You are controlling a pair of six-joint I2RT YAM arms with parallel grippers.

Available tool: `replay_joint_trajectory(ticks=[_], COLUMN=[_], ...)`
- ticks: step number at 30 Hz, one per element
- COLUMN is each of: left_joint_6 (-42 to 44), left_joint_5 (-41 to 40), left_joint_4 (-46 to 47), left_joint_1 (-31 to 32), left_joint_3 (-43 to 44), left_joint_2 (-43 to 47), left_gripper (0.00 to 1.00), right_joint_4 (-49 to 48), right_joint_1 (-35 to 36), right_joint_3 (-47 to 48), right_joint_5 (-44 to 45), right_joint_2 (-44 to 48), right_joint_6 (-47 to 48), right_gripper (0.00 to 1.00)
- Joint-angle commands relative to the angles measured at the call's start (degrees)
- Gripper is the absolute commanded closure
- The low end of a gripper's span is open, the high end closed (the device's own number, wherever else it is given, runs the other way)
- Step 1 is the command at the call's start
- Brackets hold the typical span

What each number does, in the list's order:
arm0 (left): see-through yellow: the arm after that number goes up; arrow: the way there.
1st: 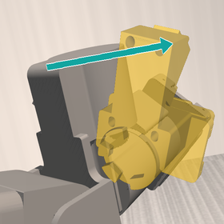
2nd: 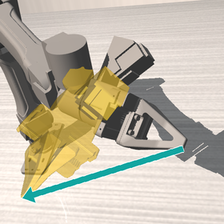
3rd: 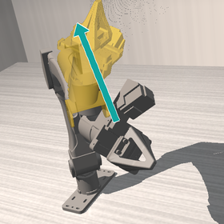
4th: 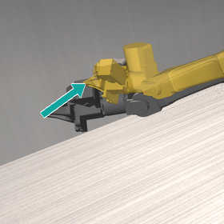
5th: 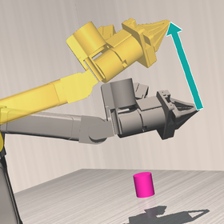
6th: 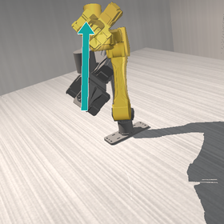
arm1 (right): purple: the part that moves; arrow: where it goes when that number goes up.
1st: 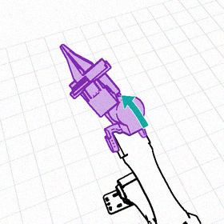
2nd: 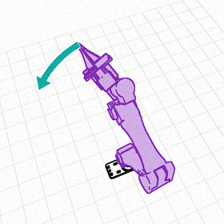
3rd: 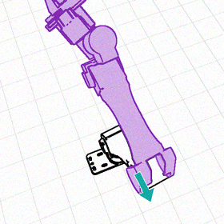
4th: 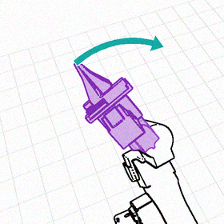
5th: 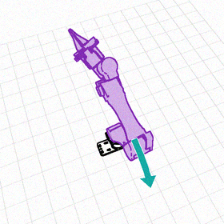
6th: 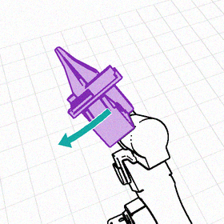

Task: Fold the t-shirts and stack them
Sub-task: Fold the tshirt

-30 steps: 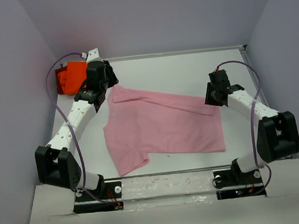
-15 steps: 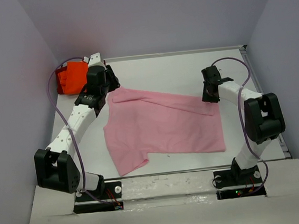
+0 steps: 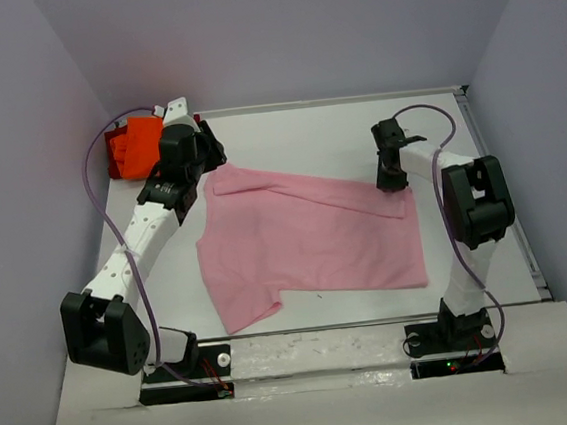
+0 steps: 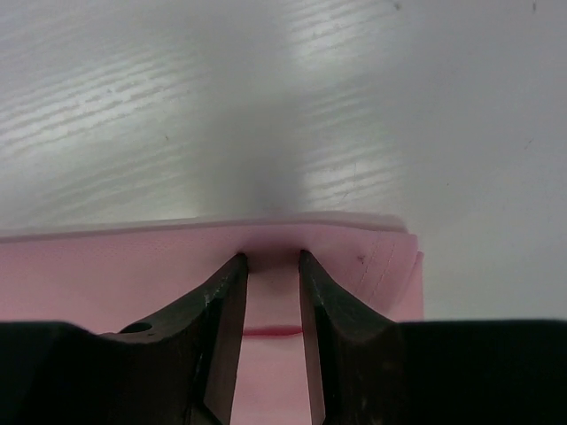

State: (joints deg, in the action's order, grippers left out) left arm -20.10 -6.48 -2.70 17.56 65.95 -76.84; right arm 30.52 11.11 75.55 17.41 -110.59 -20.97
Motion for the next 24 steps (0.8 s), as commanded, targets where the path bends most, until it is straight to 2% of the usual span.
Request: replay_joint_trajectory(ticks=[1, 17, 22, 24], left_joint_6=[1.20, 1.47, -1.43, -3.62], left_joint_5=[-0.29, -1.25, 0.49, 3.13], left_joint_4=[2.00, 2.35, 2.26, 0.86], left_joint_1=[0.19, 0.19, -0.07, -0.95], left_joint_3=[-0.39, -1.00, -0.04, 3.20], left_joint_2=[2.92, 1.79, -6.11, -12.61], left_gripper=[0.48, 0.48, 0.50, 0.53], right_joint_4=[1.99, 8.76, 7.71, 7.45], right_joint_1=[-0.56, -4.08, -4.08, -4.08], right_joint_3=[6.53, 30.97, 29.40, 28.78], right_joint_5=[1.40, 1.49, -0.53, -0.45], right_joint_2=[-3.83, -19.93, -18.27, -17.65], right_joint_6=[1.11, 2.87, 2.25, 2.34], right_gripper=[0.64, 0.65, 0.65, 0.65])
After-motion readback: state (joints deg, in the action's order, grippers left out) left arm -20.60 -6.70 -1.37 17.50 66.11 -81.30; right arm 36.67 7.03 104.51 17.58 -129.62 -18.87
